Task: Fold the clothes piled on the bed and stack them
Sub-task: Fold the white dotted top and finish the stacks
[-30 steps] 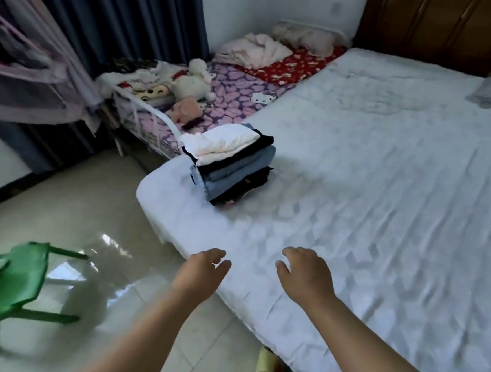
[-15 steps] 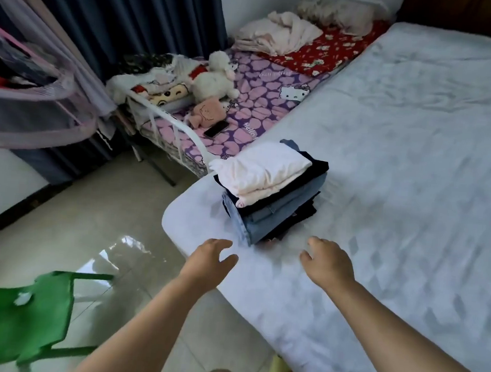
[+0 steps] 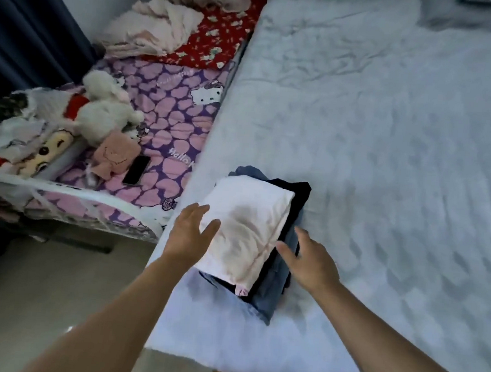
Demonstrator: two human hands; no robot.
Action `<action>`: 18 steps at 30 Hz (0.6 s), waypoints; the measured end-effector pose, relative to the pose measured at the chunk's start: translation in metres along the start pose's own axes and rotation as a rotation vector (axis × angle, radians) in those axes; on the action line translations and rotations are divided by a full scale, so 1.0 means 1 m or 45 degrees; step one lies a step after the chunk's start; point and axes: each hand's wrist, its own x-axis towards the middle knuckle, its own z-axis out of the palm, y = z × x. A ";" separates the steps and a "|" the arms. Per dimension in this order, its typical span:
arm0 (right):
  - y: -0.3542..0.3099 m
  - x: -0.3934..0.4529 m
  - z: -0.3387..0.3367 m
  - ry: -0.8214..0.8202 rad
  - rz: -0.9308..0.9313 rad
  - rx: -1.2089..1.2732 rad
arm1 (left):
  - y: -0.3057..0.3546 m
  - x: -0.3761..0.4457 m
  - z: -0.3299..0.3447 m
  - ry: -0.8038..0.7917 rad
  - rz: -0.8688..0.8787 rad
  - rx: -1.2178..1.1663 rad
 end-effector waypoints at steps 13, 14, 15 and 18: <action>-0.039 0.058 0.069 0.187 0.397 0.523 | -0.060 0.118 0.035 -0.698 -0.026 -0.382; -0.038 0.062 0.071 0.206 0.395 0.519 | -0.062 0.120 0.039 -0.693 -0.041 -0.427; -0.037 0.064 0.071 0.221 0.393 0.523 | -0.062 0.120 0.041 -0.673 -0.043 -0.453; -0.037 0.067 0.071 0.216 0.450 0.572 | -0.058 0.114 0.052 -0.556 0.033 -0.380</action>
